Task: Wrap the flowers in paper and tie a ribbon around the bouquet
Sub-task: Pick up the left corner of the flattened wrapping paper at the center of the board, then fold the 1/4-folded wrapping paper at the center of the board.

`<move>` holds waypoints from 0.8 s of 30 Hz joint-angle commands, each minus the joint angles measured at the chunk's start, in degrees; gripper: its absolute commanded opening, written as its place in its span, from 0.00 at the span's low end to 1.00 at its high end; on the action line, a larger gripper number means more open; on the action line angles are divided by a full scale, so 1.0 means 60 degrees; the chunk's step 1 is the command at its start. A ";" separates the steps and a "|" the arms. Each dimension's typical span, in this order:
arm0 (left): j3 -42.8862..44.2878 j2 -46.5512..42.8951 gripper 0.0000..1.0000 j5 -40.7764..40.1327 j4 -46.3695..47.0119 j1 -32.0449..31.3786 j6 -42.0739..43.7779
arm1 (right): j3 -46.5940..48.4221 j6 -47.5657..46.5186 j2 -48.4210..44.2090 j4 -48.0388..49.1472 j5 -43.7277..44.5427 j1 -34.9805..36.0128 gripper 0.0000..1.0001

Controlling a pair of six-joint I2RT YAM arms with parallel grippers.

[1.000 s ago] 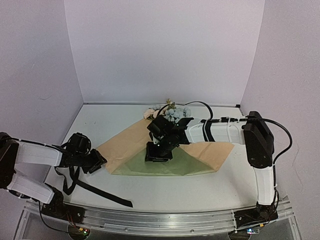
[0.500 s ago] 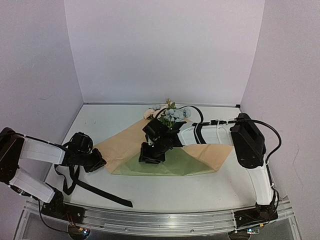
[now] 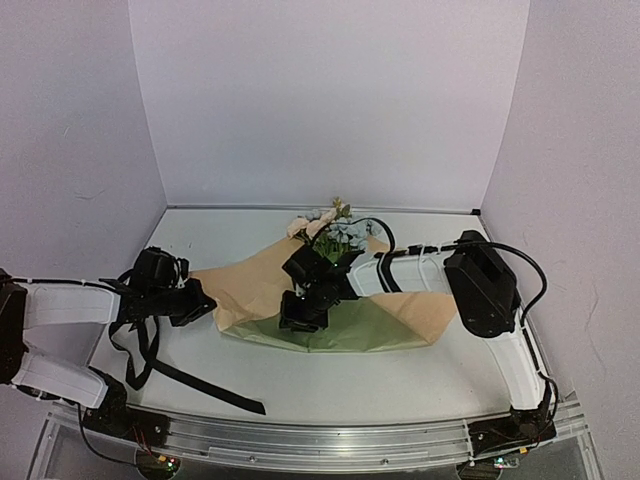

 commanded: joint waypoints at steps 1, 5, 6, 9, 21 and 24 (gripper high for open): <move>0.0554 -0.0281 0.00 0.0480 -0.0437 0.0063 0.0424 | 0.0451 -0.0271 0.0201 0.0027 0.0255 -0.0026 0.30; 0.0722 -0.0197 0.00 0.0500 -0.0660 0.0062 0.0436 | 0.0296 -0.0573 -0.0254 -0.0016 0.0270 -0.0025 0.31; 0.0739 -0.0154 0.00 0.0489 -0.0699 0.0065 0.0413 | 0.0244 -0.0647 -0.0458 -0.0016 0.0259 -0.0024 0.31; 0.0790 -0.0055 0.00 0.0532 -0.0760 0.0065 0.0410 | 0.0109 -0.0896 -0.0968 0.0002 -0.0002 -0.0024 0.32; 0.1051 0.0088 0.00 0.0630 -0.1056 0.0065 0.0557 | -0.1587 -0.0019 -0.1902 0.1888 -0.1498 0.0115 0.26; 0.1127 0.0120 0.00 0.0652 -0.1143 0.0058 0.0591 | -0.1907 0.0069 -0.1842 0.2147 -0.1577 0.0189 0.23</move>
